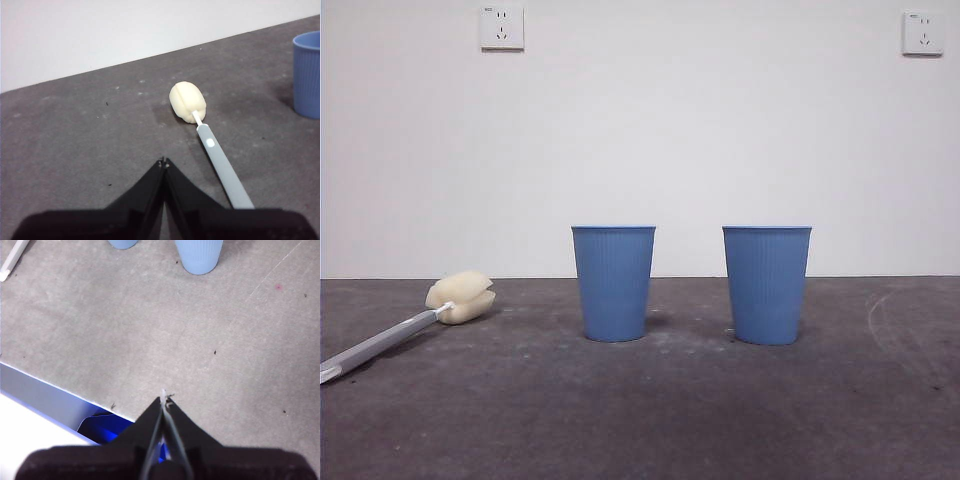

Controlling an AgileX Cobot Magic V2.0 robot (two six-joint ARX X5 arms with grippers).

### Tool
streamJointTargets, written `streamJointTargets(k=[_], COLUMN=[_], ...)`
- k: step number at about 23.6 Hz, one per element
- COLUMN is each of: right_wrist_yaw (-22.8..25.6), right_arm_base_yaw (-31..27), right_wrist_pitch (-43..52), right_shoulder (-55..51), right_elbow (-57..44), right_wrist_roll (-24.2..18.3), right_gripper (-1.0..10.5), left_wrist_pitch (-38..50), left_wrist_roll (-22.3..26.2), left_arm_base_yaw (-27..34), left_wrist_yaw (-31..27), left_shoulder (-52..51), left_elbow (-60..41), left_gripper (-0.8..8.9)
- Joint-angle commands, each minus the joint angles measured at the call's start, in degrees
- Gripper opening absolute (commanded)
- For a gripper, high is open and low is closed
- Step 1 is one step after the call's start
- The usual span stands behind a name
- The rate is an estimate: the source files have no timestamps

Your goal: Pick up the cup brush,pick up the cup,insert the brush into the cup,clean the cup,put the cup brush back,put the cup back to the fixed position on the table

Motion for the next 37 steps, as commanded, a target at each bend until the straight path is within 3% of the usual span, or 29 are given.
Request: streamJointTargets(k=[1,13,16,18,20,23,26,29,37], right_wrist_yaw=[0.0,0.0,3.0,2.7,-1.6,0.1,0.0,0.0,0.0], right_arm_base_yaw=[0.1,0.1,-0.9,-4.5,-10.4,-18.5,-22.2,-23.6,-23.7], right_wrist_pitch=[0.2,0.2,2.6,9.1,18.7,31.9,41.9,45.7,48.4], right_shoulder=[-0.1,-0.1,-0.7,-3.8,-9.0,-16.5,-21.7,-26.9,-34.6], right_elbow=[0.0,0.0,0.0,-1.0,-4.3,-13.0,-23.3,-32.5,-44.8], right_wrist_roll=[-0.1,-0.1,-4.3,-8.7,-10.1,-10.6,-11.1,-11.2,-11.2], right_gripper=[0.0,0.0,0.0,0.0,0.0,0.0,0.0,0.0,0.0], left_wrist_pitch=[1.6,1.7,1.7,1.7,1.7,1.7,1.7,1.7,2.2], left_wrist_roll=[-6.3,-6.3,-6.3,-6.3,-6.3,-6.3,-6.3,-6.3,-6.3], left_arm_base_yaw=[0.0,0.0,0.0,0.0,0.0,0.0,0.0,0.0,0.0], left_wrist_yaw=[0.4,0.1,0.1,0.1,0.1,0.0,0.0,0.0,0.0], left_shoulder=[-0.1,4.1,5.3,6.1,7.1,8.7,10.1,11.7,14.0], left_elbow=[-0.5,-0.5,-0.5,-0.5,-0.5,-0.5,-0.5,-0.5,-0.4], left_gripper=[-0.04,-0.04,-0.04,-0.04,-0.04,-0.04,-0.04,-0.04,-0.04])
